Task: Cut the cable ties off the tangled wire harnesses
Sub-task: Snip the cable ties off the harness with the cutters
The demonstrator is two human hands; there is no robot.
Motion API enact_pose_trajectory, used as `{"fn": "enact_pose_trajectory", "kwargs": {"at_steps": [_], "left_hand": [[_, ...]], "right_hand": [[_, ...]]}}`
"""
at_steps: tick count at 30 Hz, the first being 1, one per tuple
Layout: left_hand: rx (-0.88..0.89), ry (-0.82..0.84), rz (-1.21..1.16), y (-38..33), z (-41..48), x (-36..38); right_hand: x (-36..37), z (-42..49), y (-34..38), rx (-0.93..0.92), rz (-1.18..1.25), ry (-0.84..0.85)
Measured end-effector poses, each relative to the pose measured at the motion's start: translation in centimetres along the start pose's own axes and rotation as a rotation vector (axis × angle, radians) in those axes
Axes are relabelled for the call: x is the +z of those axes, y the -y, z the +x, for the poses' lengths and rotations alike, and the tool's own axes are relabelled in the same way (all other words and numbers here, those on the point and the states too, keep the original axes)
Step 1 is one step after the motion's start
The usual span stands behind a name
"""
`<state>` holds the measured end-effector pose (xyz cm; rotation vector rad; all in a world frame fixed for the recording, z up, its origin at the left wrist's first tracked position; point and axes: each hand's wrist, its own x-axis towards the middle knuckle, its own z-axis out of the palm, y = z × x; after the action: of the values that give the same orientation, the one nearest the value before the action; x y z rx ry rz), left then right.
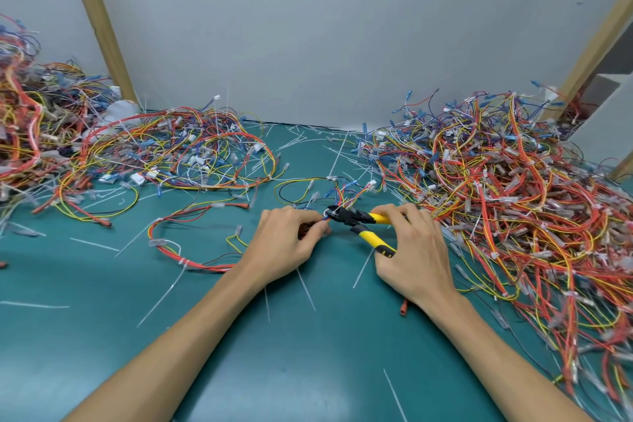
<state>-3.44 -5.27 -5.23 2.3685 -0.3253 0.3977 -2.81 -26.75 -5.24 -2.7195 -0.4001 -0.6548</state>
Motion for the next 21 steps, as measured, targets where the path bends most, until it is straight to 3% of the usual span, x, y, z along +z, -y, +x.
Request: {"fn": "enact_pose_trajectory", "kwargs": {"at_steps": [12,21], "left_hand": [[-0.064,0.038,-0.066,-0.30,0.01,-0.55],[0.008,0.028,0.103,0.13,-0.22,0.36]], "right_hand": [[-0.06,-0.16,0.03,0.031,0.043,-0.018],[-0.02,-0.18,0.23,0.017,0.057,0.017]]}}
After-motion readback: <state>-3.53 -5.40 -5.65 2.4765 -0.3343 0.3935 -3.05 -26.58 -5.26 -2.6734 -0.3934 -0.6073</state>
